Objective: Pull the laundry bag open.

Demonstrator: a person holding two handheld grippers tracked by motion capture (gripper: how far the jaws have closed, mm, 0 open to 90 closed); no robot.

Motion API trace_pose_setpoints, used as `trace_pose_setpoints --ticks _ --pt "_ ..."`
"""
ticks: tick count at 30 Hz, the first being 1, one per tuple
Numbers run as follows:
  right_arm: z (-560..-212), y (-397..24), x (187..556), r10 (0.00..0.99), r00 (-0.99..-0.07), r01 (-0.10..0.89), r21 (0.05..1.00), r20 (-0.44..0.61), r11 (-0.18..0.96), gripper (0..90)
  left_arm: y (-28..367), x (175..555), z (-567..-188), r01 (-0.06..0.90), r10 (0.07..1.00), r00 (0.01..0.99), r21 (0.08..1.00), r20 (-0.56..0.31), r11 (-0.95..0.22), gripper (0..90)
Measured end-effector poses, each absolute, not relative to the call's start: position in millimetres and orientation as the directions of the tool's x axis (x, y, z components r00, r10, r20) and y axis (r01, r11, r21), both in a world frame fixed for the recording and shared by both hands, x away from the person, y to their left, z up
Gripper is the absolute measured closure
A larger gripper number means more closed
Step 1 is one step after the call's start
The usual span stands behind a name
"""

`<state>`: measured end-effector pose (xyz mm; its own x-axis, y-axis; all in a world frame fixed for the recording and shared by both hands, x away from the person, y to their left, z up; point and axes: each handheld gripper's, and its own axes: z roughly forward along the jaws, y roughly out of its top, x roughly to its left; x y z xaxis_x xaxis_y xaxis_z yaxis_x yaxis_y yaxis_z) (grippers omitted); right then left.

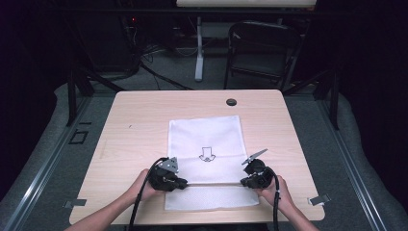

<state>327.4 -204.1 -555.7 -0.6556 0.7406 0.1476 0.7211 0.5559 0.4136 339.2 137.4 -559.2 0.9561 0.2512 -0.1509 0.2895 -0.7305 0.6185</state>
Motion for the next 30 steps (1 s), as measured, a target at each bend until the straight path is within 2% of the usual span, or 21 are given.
trace_pose_setpoints --ticks 13,14,18,28,30 --pt "-554 -208 327 0.742 -0.656 0.726 0.381 0.136 0.572 90.0 169 341 -560 0.341 0.322 0.936 0.613 -0.146 -0.713 81.9" --pt "-555 -208 326 0.752 -0.642 0.734 0.404 0.148 0.547 90.0 174 341 -559 0.348 0.33 0.932 0.612 -0.147 -0.71 81.9" --pt "-555 -210 326 0.745 -0.651 0.728 0.396 0.142 0.56 90.0 185 338 -559 0.361 0.344 0.927 0.616 -0.152 -0.7 81.9" --pt "-557 -210 324 0.749 -0.643 0.729 0.427 0.159 0.535 90.0 186 337 -560 0.372 0.354 0.921 0.623 -0.16 -0.688 81.6" --pt "-556 -213 326 0.73 -0.666 0.716 0.409 0.156 0.566 90.0 186 336 -560 0.376 0.354 0.92 0.624 -0.165 -0.685 81.1"
